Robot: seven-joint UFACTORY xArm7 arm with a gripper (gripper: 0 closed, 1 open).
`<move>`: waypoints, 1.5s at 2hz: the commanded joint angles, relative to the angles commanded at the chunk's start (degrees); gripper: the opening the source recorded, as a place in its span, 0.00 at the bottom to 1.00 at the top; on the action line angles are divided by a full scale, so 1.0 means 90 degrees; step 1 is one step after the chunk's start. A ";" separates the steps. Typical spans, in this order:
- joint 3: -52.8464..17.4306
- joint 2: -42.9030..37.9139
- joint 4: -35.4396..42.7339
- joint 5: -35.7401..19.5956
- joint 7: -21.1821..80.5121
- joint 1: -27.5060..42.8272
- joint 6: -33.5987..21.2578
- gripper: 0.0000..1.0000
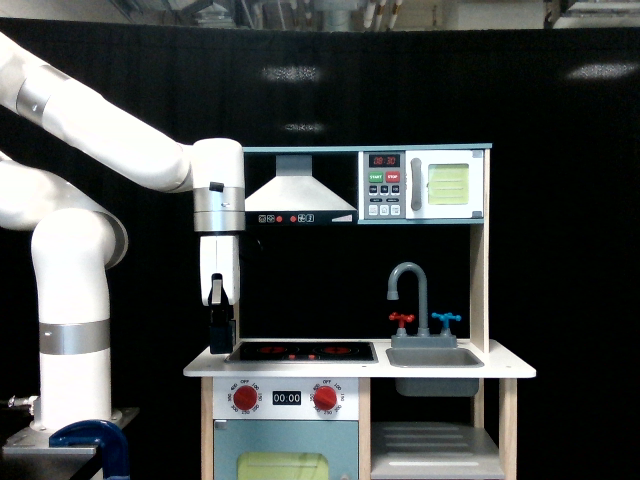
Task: Turn on the faucet
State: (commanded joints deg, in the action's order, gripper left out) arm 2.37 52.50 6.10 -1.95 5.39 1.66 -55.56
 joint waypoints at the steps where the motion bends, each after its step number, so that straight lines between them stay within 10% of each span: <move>1: -0.0670 -0.1645 0.0682 0.0086 0.2020 0.0790 0.1575 1.00; 2: -0.7449 -0.2466 0.2275 -0.3840 1.1156 0.6896 0.1584 1.00; 3: -0.8801 -0.1540 0.2049 -0.4460 1.2476 0.7670 0.1898 1.00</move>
State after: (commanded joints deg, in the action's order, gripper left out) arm -76.83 38.64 24.54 -42.09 117.68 70.69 -38.48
